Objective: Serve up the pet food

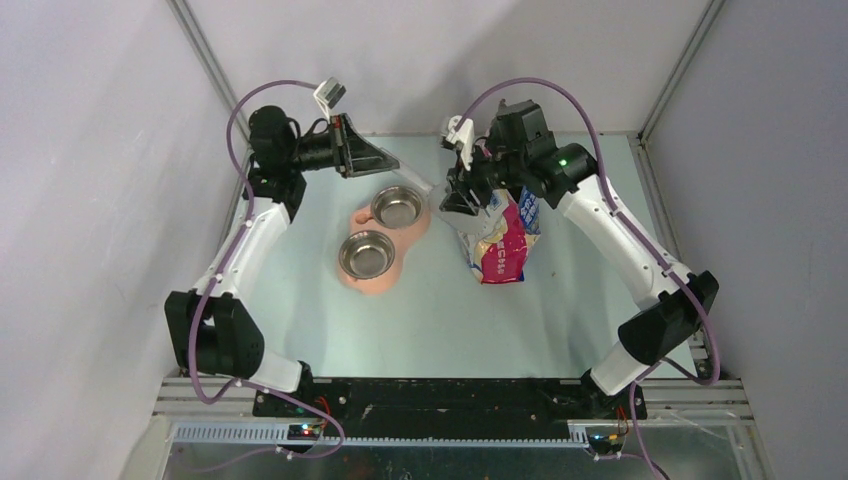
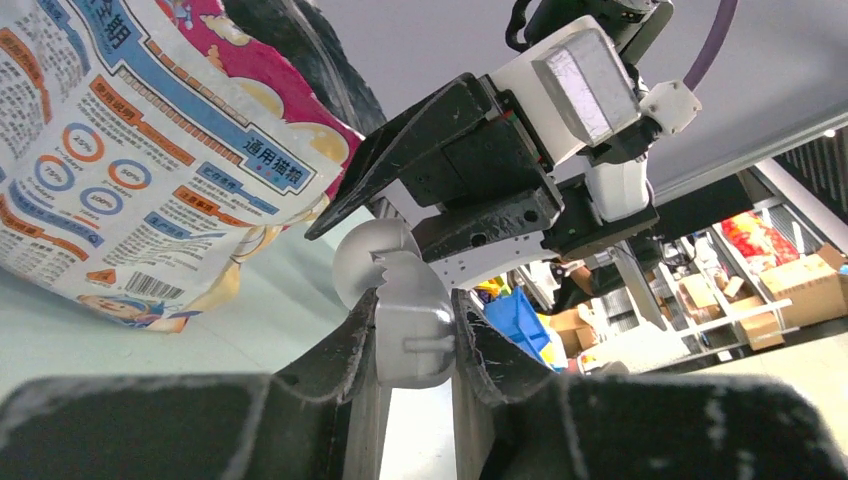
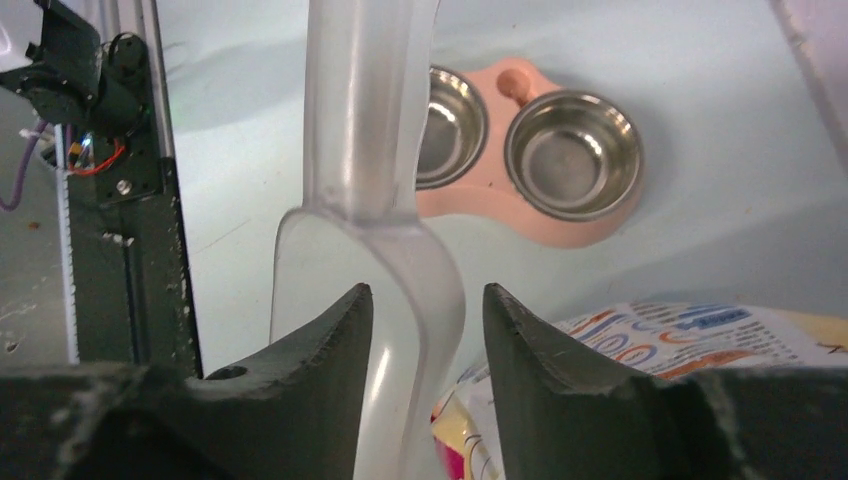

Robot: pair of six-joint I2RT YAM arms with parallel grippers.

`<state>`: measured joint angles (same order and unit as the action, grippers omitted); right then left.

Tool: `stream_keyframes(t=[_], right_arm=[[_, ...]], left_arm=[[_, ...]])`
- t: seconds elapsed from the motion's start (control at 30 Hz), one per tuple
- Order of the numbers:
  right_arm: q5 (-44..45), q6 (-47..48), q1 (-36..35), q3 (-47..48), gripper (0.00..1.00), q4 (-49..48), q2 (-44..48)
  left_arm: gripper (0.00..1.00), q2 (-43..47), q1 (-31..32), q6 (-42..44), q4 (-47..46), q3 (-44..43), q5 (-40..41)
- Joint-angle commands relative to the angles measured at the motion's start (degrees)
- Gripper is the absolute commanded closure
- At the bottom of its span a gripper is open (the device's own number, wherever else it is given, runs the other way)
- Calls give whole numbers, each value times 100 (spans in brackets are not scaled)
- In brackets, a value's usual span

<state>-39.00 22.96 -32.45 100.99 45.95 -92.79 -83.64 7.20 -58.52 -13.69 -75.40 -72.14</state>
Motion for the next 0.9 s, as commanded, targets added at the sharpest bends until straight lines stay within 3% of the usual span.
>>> stream_keyframes(t=[0.0, 0.1, 0.17, 0.2, 0.23, 0.3, 0.37, 0.4, 0.43, 0.47, 0.57, 0.67, 0.87], right_arm=[[274, -39, -92, -49, 58, -738, 232], [238, -96, -76, -55, 71, -809, 264], [170, -160, -57, -70, 83, -872, 303], [96, -173, -37, -73, 96, -896, 304], [69, -201, -31, -47, 99, -900, 308], [6, -207, -17, 12, 100, -852, 287], [-50, -76, -8, 152, 100, -598, 216], [-66, 83, -3, 221, 100, -322, 136], [-108, 181, -6, 387, 100, 30, 89], [-130, 373, -2, 545, 100, 231, -25], [-101, 619, -7, 885, 100, 887, -211], [2, 628, -22, 1108, 100, 1070, -388], [412, -113, -96, 1249, 100, 850, -603]], left_arm=[[100, 165, -57, -542, -624, -35, -270], [100, 149, -56, -463, -477, -77, -287], [100, 135, -56, -313, -269, -113, -263], [99, 127, -59, -245, -55, -144, -246], [95, 115, -60, -122, 59, -165, -215], [60, 119, -65, 176, 430, -227, -130], [42, 212, -76, 959, 1347, -412, 84], [38, 241, -74, 1825, 1846, -558, 288], [32, 238, -67, 2270, 2899, -883, 380], [31, 173, -63, 3010, 3360, -1058, 489], [28, -144, -53, 3806, 5252, -1824, 521], [29, -439, -22, 4660, 6471, -2263, 701], [28, -345, 12, 4485, 6308, -2187, 990]])
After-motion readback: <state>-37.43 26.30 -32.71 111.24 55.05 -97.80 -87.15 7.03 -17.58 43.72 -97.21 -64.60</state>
